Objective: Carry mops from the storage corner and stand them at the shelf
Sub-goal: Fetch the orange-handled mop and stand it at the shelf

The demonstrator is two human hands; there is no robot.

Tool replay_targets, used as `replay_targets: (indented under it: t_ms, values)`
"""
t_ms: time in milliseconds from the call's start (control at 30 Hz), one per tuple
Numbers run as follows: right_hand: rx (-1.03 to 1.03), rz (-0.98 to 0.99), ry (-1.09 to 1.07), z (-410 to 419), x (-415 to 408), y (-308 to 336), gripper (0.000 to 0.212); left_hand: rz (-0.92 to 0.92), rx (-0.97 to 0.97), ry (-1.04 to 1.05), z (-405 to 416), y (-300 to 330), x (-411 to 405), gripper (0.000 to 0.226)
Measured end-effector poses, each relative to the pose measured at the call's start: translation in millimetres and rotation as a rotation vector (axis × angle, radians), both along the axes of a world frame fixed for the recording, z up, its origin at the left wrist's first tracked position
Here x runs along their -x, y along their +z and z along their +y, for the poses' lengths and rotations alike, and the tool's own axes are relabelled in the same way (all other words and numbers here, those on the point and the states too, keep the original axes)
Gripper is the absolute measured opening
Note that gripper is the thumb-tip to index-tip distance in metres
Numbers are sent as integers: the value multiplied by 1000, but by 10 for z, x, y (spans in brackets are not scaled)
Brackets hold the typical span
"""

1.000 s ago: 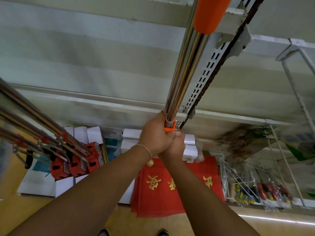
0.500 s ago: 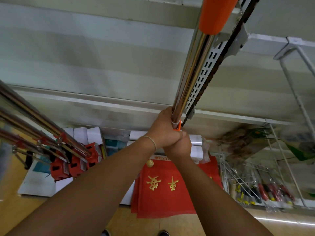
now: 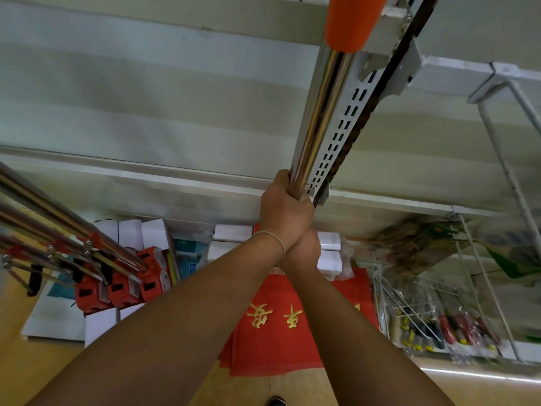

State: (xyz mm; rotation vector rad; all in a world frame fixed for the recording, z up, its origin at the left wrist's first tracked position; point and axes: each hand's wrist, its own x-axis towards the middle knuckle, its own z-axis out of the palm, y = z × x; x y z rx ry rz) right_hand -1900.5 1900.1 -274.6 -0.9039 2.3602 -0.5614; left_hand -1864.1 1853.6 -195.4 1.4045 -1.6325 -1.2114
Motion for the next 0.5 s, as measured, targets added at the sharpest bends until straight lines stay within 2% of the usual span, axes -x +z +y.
replay_targets:
  t_ms: [233, 367, 400, 500]
  values:
    - [-6, -28, -40, -5, -20, 10, 28, -10, -19, -57, -3, 44, -34, 8]
    - [-30, -34, 48, 29, -17, 84, 32, -31, -44, -120, 7, 88, -88, 7]
    - [-44, -50, 76, 39, -7, 114, 41, -35, -64, -144, 4, 105, -99, 12]
    - [-28, -104, 113, 92, 37, 109, 95, -78, -109, -198, 5, 149, -142, 29]
